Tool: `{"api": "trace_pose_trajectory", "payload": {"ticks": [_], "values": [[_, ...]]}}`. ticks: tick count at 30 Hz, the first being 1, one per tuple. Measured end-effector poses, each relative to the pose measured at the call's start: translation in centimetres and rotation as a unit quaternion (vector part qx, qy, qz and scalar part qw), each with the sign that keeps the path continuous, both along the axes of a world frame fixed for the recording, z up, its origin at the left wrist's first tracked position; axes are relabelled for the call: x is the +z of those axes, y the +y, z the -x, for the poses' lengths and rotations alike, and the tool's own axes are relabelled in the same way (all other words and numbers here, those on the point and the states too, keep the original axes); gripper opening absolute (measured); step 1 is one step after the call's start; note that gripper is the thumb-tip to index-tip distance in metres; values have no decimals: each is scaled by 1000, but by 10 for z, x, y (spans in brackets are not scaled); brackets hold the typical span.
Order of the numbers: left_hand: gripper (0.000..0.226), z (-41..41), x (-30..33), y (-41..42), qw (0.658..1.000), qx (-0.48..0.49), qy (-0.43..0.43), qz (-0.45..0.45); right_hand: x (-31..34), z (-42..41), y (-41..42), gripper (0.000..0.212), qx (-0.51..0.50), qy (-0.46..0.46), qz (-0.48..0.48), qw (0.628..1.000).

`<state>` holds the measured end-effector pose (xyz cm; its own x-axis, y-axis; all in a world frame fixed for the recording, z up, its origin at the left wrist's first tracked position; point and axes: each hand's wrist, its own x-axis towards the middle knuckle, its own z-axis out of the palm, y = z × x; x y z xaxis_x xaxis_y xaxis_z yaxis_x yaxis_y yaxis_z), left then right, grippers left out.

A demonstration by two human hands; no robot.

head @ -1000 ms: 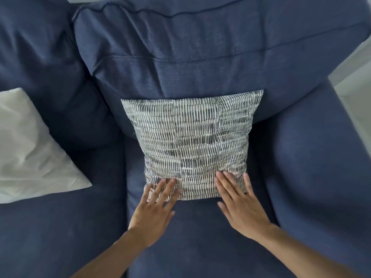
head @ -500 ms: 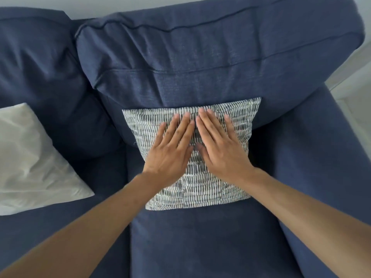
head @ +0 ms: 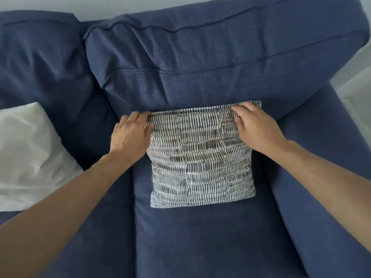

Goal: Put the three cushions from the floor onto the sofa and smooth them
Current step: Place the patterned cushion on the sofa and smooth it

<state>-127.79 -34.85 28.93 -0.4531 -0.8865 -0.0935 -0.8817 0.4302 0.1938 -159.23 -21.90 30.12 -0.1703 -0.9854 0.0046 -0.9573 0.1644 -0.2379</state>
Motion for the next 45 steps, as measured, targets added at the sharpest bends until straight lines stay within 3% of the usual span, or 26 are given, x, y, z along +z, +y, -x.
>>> {"api": "trace_pose_trajectory", "payload": {"ticks": [3, 8, 19, 22, 25, 27, 29, 31, 35, 41, 45], "values": [[35, 5, 2, 6, 1000, -13, 4, -26, 1, -3, -1, 32, -2, -25, -37, 999], [28, 3, 20, 4, 991, 20, 119, 59, 24, 4, 0, 23, -70, -76, 83, 991], [28, 17, 22, -14, 981, 38, 179, 70, 24, 8, -9, 23, -103, -115, 118, 981], [29, 19, 19, -10, 981, 45, 177, 70, 21, 0, -5, 32, -116, -105, 114, 981], [36, 21, 20, 14, 968, 14, 189, 162, 16, -27, 9, 43, -62, 1, 161, 985], [43, 35, 15, 38, 963, -92, 199, 155, 5, -46, 17, 48, 40, 26, 160, 986], [53, 55, 4, 57, 966, -189, 154, 90, -10, -58, 17, 58, 120, 37, 96, 987], [61, 71, -10, 62, 973, -213, 79, 51, -23, -58, 14, 69, 139, 48, 33, 989], [72, 70, -21, 40, 985, -169, -40, 25, -28, -31, 7, 79, 93, 71, -32, 993], [80, 32, -8, 24, 990, -87, -114, -20, -8, 9, 13, 90, -5, 63, -96, 993], [82, 11, 17, 28, 993, -9, -108, -48, 15, -6, 20, 98, -34, 42, -107, 993]]}}
